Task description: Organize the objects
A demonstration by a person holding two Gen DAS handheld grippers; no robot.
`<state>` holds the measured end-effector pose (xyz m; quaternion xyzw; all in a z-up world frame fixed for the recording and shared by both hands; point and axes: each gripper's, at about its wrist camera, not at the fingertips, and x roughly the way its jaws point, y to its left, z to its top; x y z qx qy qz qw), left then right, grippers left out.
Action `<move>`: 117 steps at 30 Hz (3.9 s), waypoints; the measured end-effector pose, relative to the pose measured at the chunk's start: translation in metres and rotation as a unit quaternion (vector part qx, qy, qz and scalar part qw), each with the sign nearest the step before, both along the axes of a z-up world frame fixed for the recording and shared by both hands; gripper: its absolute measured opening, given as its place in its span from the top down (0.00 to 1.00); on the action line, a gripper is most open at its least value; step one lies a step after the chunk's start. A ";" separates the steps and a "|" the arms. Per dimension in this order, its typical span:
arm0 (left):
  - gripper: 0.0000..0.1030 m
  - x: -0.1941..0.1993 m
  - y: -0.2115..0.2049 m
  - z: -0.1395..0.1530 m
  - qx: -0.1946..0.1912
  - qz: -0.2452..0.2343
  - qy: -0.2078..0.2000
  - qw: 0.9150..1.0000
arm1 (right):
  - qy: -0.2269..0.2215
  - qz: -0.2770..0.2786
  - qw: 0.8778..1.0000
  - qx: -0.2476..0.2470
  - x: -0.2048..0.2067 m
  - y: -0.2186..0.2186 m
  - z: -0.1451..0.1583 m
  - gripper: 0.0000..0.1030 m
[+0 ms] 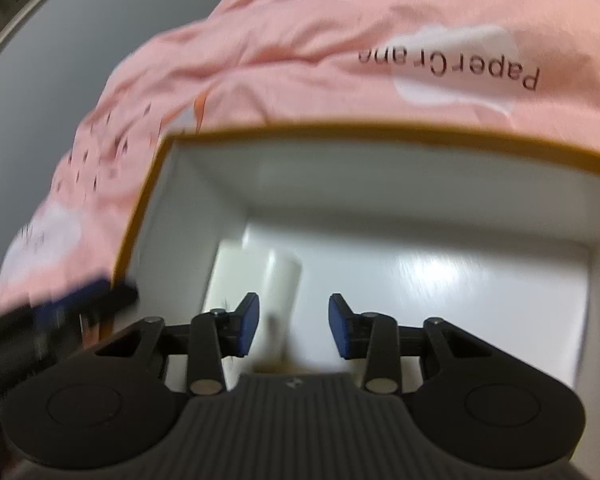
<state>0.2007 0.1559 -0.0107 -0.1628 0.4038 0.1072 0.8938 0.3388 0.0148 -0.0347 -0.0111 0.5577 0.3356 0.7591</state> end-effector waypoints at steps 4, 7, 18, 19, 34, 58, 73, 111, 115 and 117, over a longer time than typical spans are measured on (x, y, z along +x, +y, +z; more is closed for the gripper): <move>0.72 0.005 0.000 -0.005 0.002 -0.004 0.009 1.000 | 0.022 -0.037 0.999 0.018 0.022 0.015 -0.011 0.76; 0.72 0.008 0.002 -0.008 -0.010 -0.003 0.017 1.000 | 0.040 -0.039 0.998 0.017 0.031 0.022 -0.022 0.82; 0.72 0.004 0.000 -0.007 -0.007 -0.001 0.019 1.000 | 0.091 -0.005 0.996 0.012 0.022 0.019 -0.030 0.81; 0.72 0.004 0.000 -0.006 -0.006 0.001 0.017 1.000 | 0.090 0.000 0.996 0.012 0.020 0.018 -0.029 0.81; 0.61 -0.018 -0.009 -0.007 -0.011 0.017 0.001 1.000 | 0.018 0.047 0.997 -0.062 -0.069 -0.032 -0.008 0.35; 0.73 0.002 -0.008 -0.002 -0.001 -0.003 0.009 1.000 | -0.025 -0.089 0.996 -0.001 -0.009 -0.012 0.014 0.40; 0.73 0.013 -0.007 -0.007 0.000 -0.007 0.018 1.000 | -0.009 -0.121 0.992 0.045 0.007 0.013 0.001 0.40; 0.73 -0.011 -0.016 0.022 0.043 0.007 -0.022 0.999 | -0.136 -0.042 0.990 0.018 -0.051 0.005 0.039 0.65; 0.73 -0.025 -0.027 0.039 0.046 0.000 -0.031 0.998 | -0.172 -0.039 0.984 0.012 -0.072 -0.011 0.061 0.64; 0.73 -0.034 -0.035 0.046 0.047 -0.004 -0.033 0.998 | -0.181 -0.036 0.983 0.015 -0.084 -0.022 0.071 0.64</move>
